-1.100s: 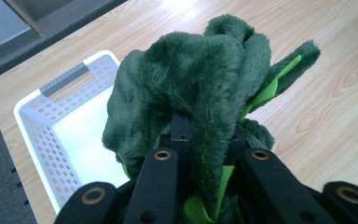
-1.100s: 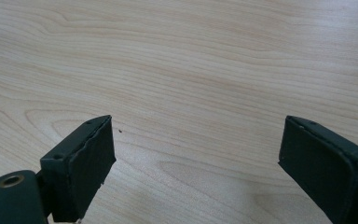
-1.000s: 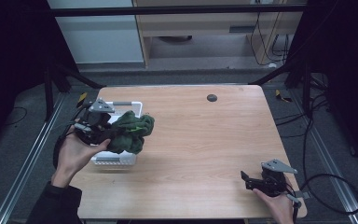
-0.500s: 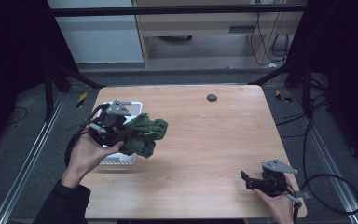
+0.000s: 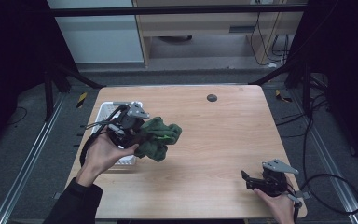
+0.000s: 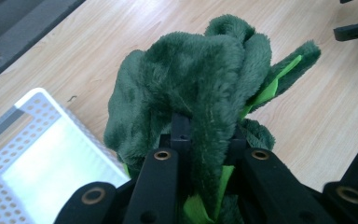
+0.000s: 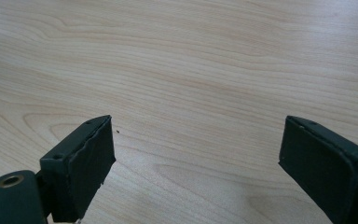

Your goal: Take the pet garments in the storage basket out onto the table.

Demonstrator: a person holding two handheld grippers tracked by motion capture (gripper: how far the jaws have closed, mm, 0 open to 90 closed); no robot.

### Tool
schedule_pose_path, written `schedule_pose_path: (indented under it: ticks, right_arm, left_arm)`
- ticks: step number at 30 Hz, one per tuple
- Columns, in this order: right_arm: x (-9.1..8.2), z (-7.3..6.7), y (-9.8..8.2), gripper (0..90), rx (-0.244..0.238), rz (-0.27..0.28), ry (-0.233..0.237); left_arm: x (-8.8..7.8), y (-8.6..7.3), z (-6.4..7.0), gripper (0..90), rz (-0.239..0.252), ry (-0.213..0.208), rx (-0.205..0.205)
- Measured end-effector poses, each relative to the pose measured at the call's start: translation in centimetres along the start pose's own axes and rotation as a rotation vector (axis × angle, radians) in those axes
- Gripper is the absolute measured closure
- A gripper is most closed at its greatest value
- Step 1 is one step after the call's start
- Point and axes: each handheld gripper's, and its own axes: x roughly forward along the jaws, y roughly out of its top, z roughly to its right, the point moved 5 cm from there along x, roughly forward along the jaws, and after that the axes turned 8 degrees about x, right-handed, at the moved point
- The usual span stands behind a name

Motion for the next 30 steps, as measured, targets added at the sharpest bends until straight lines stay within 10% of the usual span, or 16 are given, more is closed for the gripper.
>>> schedule_pose_path:
  ticks: [30]
  right_arm:
    - [-0.1, 0.0, 0.1, 10.1, 0.004, 0.004, 0.002]
  left_arm:
    - [4.5, 2.8, 3.7, 80.6, -0.043, -0.082, 0.091]
